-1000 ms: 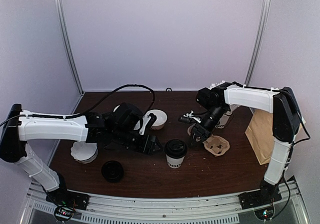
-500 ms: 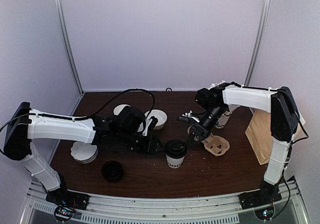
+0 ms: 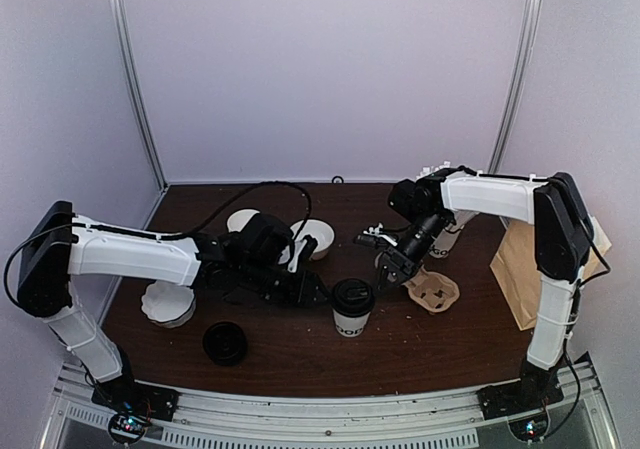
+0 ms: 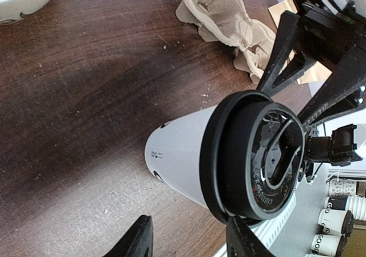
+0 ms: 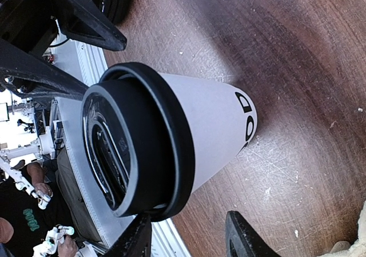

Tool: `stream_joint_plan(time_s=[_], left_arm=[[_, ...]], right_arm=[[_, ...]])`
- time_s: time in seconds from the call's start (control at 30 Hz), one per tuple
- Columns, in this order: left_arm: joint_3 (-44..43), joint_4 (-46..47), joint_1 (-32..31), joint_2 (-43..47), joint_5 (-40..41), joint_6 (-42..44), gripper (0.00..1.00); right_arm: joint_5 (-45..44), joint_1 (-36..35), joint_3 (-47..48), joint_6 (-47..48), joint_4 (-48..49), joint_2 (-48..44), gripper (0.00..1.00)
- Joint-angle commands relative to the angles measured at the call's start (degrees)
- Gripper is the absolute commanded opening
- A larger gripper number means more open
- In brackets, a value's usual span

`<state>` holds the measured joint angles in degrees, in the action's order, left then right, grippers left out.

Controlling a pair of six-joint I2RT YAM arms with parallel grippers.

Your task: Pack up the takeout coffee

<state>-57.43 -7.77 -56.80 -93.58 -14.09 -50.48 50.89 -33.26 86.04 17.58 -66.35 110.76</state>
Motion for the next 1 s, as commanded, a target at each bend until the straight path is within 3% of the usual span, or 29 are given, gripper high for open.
stream_joint_plan(time_s=[0.0, 0.23, 0.6, 0.97], left_arm=[[-0.4, 2.3, 0.5, -1.7, -0.5, -0.4, 0.46], [-2.8, 1.4, 1.3, -3.8, -4.2, -1.8, 0.47], [-2.2, -12.8, 1.2, -7.2, 1.8, -0.3, 0.43], [-2.6, -13.3, 0.8, -7.9, 4.1, 3.6, 0.42]], right_arm=[[0.8, 0.1, 0.6, -0.6, 0.6, 1.3, 0.46], [0.1, 0.1, -1.2, -0.9, 1.6, 2.8, 0.45], [-7.6, 0.1, -3.7, -3.6, 3.1, 6.3, 0.43], [-11.6, 0.1, -2.2, -3.2, 2.1, 6.1, 0.42]])
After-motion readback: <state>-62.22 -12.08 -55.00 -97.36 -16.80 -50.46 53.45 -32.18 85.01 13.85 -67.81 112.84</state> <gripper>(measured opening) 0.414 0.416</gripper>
